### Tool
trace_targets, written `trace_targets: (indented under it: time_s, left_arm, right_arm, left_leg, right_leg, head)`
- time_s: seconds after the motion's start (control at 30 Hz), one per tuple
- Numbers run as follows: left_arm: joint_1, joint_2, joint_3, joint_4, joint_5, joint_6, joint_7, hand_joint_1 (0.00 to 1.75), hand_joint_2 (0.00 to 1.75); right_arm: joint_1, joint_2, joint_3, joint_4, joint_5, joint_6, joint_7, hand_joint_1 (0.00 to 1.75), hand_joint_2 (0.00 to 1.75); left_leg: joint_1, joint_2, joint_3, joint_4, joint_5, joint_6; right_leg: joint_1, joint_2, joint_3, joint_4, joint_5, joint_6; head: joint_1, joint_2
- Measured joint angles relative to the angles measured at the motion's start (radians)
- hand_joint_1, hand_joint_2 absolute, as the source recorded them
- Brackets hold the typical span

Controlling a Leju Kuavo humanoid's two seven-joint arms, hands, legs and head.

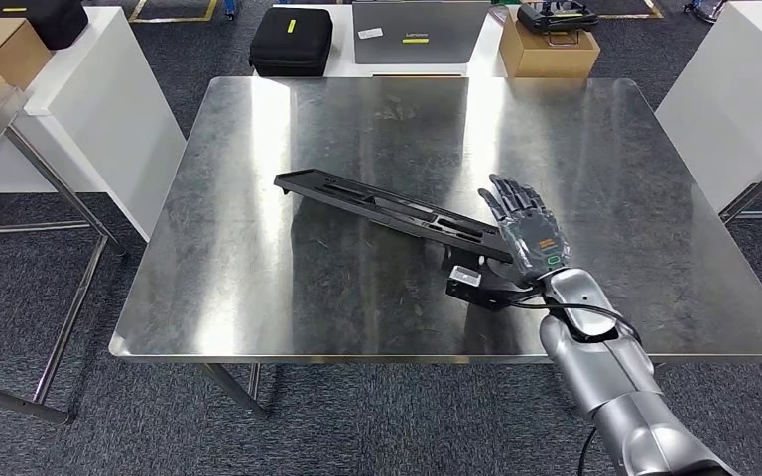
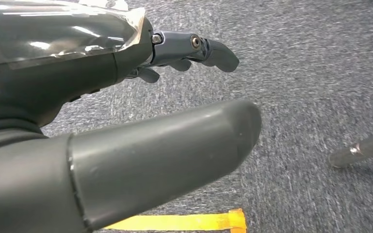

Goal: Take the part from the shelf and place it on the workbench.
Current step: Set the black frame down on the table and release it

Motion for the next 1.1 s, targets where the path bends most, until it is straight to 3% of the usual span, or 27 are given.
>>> trace_targets:
  time_s: [0.23, 0.63, 0.8, 0.97, 1.1]
  left_arm:
    - [0.001, 0.0, 0.016, 0.0, 0.007, -0.004, -0.003, 0.0, 0.0]
    - [0.001, -0.004, 0.029, 0.0, 0.009, -0.003, 0.003, 0.0, 0.0]
    - [0.001, -0.004, 0.035, 0.0, 0.013, 0.001, 0.007, 0.0, 0.0]
    - [0.001, -0.004, 0.039, 0.0, 0.015, -0.001, 0.007, 0.0, 0.0]
    - [0.001, -0.004, 0.045, 0.0, 0.015, -0.003, 0.007, 0.0, 0.0]
  right_arm:
    - [0.032, -0.088, 0.004, -0.113, -0.219, 0.178, -0.039, 0.0, 1.75]
    - [0.027, -0.181, 0.015, -0.215, -0.356, 0.306, -0.049, 0.0, 1.75]
    - [-0.006, -0.211, 0.026, -0.222, -0.428, 0.375, -0.048, 0.0, 1.75]
    - [-0.053, -0.26, 0.036, -0.227, -0.602, 0.54, -0.062, 0.0, 1.75]
    - [-0.078, -0.295, 0.038, -0.23, -0.699, 0.598, -0.066, 0.0, 1.75]
  left_leg:
    - [-0.001, 0.001, -0.001, 0.0, 0.0, 0.0]
    - [-0.001, 0.001, -0.001, 0.0, 0.0, 0.0]
    - [-0.001, 0.0, -0.001, 0.0, 0.0, 0.0]
    - [-0.001, 0.0, -0.001, 0.0, 0.0, 0.001]
    - [-0.001, 0.0, -0.001, 0.0, 0.0, 0.001]
  right_leg:
    - [0.0, 0.0, 0.0, 0.0, 0.0, 0.0]
    - [0.0, 0.0, 0.0, 0.0, 0.0, 0.0]
    - [0.0, 0.0, 0.0, 0.0, 0.0, 0.0]
    - [0.0, 0.0, 0.0, 0.0, 0.0, 0.0]
    - [0.0, 0.0, 0.0, 0.0, 0.0, 0.0]
  head:
    - [0.0, 0.0]
    - [0.0, 0.0]
    - [0.0, 0.0]
    - [0.0, 0.0]
    - [0.0, 0.0]
